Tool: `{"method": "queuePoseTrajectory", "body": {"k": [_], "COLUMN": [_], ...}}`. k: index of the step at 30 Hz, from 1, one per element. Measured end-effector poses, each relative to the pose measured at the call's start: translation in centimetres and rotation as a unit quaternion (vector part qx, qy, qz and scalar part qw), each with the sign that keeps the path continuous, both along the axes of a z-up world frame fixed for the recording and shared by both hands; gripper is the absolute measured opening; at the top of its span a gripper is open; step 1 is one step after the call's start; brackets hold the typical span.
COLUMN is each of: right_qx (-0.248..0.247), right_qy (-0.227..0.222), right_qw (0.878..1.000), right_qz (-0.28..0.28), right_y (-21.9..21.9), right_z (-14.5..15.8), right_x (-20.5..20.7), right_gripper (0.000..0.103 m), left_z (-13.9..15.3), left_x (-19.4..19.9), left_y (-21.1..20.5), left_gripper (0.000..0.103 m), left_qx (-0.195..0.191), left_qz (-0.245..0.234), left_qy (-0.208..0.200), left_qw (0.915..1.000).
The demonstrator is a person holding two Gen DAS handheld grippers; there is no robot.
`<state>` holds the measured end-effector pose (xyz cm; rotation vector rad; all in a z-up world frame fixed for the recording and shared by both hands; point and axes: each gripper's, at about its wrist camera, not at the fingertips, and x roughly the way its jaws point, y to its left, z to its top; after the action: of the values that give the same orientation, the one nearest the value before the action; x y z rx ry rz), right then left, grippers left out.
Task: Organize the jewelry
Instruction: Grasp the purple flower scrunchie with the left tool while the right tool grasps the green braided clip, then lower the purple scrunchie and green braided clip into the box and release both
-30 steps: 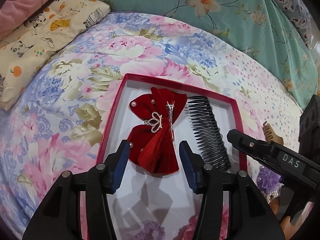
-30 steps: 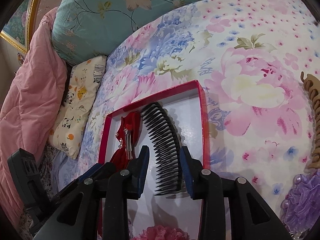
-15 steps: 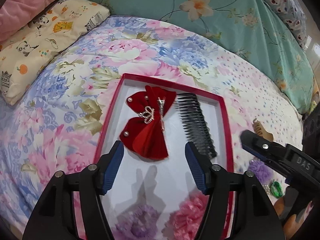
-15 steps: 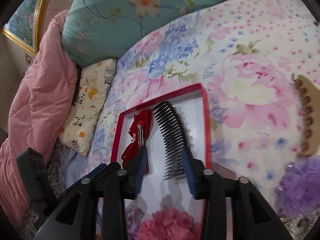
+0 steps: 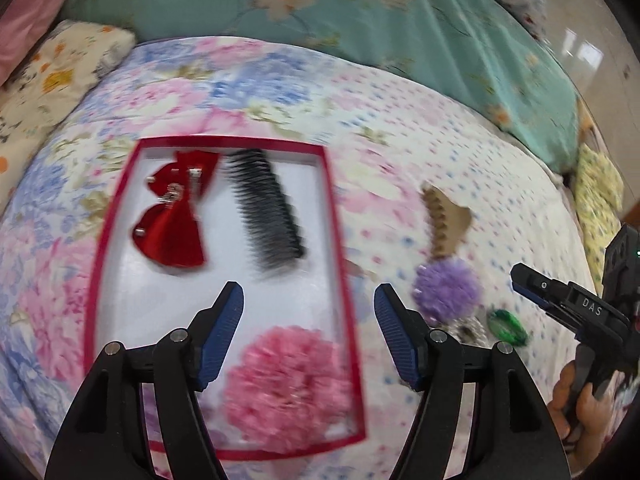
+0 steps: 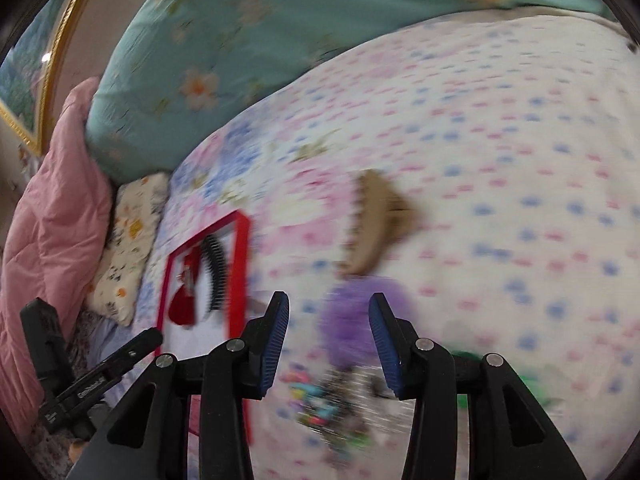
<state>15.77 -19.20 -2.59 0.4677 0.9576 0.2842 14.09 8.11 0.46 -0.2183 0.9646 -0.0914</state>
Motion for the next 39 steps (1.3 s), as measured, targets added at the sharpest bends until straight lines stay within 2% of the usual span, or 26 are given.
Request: {"method": "queuePoseTrajectory", "body": {"k": [4, 7, 13, 18, 24, 28, 30, 31, 32, 37, 39], "right_qx": [-0.027, -0.070, -0.135, -0.180, -0.209, -0.203, -0.206, -0.201, -0.199, -0.152, -0.135], "right_qy": [0.001, 0.001, -0.001, 0.010, 0.024, 0.034, 0.031, 0.032, 0.033, 0.043, 0.043], "right_qw": [1.000, 0.998, 0.990, 0.982, 0.974, 0.975, 0.974, 0.975, 0.976, 0.984, 0.987], "right_qz": [-0.009, -0.003, 0.027, 0.055, 0.087, 0.084, 0.085, 0.086, 0.087, 0.077, 0.070], "right_y": [-2.9, -4.1, -4.4, -3.6, -2.6, -2.9, -2.7, -2.7, -2.8, -3.8, -4.2], "right_z": [0.0, -0.1, -0.4, -1.4, -2.8, -3.6, -3.6, -3.6, -3.6, -3.5, -3.3], "right_x": [-1.8, -3.2, -5.0, -5.0, -4.4, -4.1, -4.2, -4.3, -4.2, -4.1, -4.3], "right_gripper": [0.044, 0.044, 0.044, 0.044, 0.044, 0.043, 0.039, 0.033, 0.025, 0.010, 0.010], "left_z": [0.0, -0.2, -1.4, -2.9, -4.9, -6.4, -7.0, -7.3, -7.6, -7.0, -6.3], "left_x": [-0.3, -0.2, 0.6, 2.4, 4.8, 5.9, 6.2, 6.3, 6.4, 5.5, 5.0], "left_y": [-2.5, -4.2, -7.8, -10.9, -13.4, -14.0, -14.2, -14.4, -14.5, -14.7, -14.3], "left_gripper": [0.069, 0.069, 0.069, 0.069, 0.069, 0.066, 0.049, 0.028, 0.017, 0.009, 0.009], "left_qx": [0.000, 0.003, 0.006, 0.015, 0.023, 0.016, 0.013, 0.011, 0.009, 0.020, 0.018], "left_qz": [-0.024, -0.039, -0.072, -0.096, -0.111, -0.112, -0.114, -0.118, -0.121, -0.128, -0.126], "left_qy": [0.005, 0.010, 0.023, 0.040, 0.064, 0.083, 0.088, 0.095, 0.099, 0.077, 0.065], "left_qw": [0.9997, 0.9992, 0.9971, 0.9944, 0.9916, 0.9902, 0.9895, 0.9884, 0.9877, 0.9886, 0.9897]}}
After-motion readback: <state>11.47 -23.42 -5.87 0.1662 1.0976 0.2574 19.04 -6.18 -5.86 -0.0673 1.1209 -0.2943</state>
